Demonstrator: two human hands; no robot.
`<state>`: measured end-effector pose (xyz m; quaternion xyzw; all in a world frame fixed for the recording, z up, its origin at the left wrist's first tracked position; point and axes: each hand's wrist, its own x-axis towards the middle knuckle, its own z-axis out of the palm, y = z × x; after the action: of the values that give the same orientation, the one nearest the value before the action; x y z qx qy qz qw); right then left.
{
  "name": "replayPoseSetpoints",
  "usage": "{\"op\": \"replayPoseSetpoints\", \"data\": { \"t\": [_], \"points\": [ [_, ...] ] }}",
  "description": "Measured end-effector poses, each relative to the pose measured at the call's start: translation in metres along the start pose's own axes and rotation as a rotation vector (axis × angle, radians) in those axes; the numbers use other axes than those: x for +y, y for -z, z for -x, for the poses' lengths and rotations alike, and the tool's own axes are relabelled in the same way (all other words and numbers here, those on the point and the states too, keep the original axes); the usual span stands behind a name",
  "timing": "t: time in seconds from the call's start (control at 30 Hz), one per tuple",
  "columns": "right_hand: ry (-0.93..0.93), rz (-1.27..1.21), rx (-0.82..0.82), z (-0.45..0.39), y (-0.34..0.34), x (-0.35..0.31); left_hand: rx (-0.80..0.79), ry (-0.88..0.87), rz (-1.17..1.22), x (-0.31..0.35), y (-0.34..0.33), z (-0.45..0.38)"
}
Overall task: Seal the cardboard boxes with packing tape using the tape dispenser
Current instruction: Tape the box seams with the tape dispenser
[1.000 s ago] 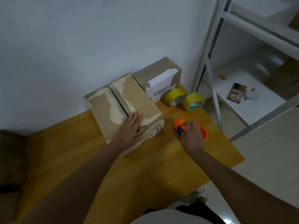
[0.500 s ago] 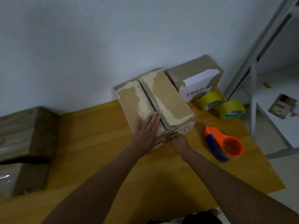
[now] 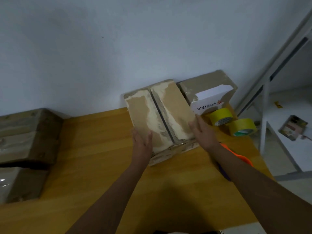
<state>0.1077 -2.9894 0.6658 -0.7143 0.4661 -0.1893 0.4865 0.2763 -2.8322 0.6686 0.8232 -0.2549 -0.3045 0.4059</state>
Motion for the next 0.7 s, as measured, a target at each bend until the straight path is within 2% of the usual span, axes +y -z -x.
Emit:
{"op": "replayPoseSetpoints", "data": {
  "t": [0.33, 0.5, 0.7],
  "points": [
    [0.013, 0.177, -0.029, 0.021, -0.019, 0.009, 0.011, -0.001, -0.155, -0.003, -0.002, 0.008],
    [0.018, 0.368, -0.057, 0.023, -0.022, 0.009, 0.023, -0.053, -0.243, -0.006, -0.002, 0.01],
    [-0.01, 0.378, -0.073, 0.043, -0.031, 0.006, 0.008, -0.17, -0.362, -0.023, 0.003, 0.015]
  ]
}}
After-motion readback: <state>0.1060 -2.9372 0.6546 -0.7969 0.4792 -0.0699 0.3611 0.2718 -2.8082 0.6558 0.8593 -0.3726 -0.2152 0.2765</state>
